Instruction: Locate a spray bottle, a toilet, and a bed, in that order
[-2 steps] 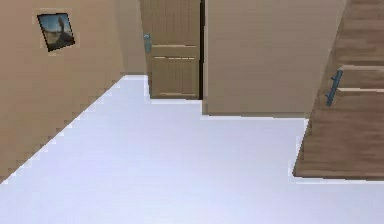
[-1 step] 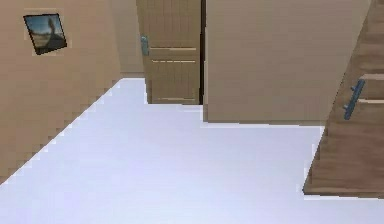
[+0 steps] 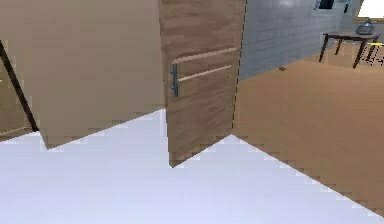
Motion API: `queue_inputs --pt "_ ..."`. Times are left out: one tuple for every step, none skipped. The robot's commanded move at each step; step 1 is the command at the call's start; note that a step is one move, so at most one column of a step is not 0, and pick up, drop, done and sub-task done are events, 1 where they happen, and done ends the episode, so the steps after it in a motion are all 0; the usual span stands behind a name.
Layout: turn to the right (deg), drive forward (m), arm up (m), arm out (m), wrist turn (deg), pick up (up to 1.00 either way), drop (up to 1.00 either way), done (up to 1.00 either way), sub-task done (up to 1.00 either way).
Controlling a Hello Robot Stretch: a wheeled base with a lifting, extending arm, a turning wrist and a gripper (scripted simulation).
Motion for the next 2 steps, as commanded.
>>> queue_inputs --pt "30.0 0.00 0.00 0.00 0.0 0.00 0.00 0.00 0.00" --pt "0.0 0.70 0.00 0.00 0.0 0.00 0.00 0.00 0.00"
